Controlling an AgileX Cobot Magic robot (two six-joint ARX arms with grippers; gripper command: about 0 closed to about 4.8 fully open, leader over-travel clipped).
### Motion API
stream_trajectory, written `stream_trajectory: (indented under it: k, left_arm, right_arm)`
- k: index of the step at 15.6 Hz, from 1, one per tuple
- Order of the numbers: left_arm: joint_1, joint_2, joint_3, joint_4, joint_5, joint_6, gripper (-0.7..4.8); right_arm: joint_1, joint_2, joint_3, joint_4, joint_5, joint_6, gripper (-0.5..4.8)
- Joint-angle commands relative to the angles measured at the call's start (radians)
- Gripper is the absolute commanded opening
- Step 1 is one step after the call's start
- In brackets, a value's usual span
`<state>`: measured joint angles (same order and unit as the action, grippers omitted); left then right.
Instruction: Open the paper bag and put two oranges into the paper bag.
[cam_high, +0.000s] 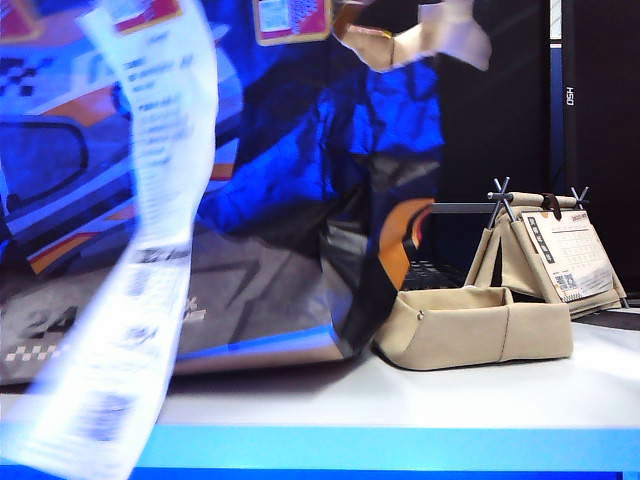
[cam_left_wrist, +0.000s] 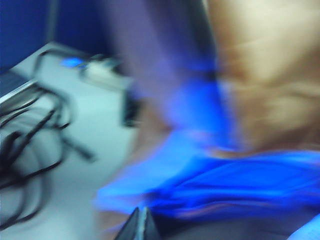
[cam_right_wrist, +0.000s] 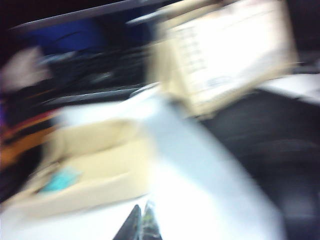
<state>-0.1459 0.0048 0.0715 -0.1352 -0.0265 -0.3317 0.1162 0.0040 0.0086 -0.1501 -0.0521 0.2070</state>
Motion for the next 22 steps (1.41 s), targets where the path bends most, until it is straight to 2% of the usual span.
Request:
stream_trajectory:
  k: [1, 6, 8, 10, 22]
  left_arm:
    - [0.061, 0.000, -0.061, -0.035, 0.009, 0.004, -0.02]
    - [0.071, 0.000, -0.061, -0.027, 0.005, 0.010, -0.02]
    - [0.188, 0.000, -0.061, -0.027, 0.012, 0.010, -0.02]
    - [0.281, 0.000, -0.061, -0.027, 0.003, 0.010, -0.02]
    - [0.278, 0.000, -0.061, -0.028, 0.005, 0.010, -0.02]
  right_arm:
    - [-0.118, -0.002, -0.003, 0.039, 0.013, 0.002, 0.10]
    - [-0.154, -0.002, -0.003, 0.042, 0.007, 0.002, 0.10]
    - [-0.209, -0.002, -0.003, 0.042, 0.008, 0.002, 0.10]
    - [-0.212, -0.002, -0.003, 0.042, 0.008, 0.002, 0.10]
    - [-0.214, -0.002, -0.002, 0.042, 0.008, 0.002, 0.10]
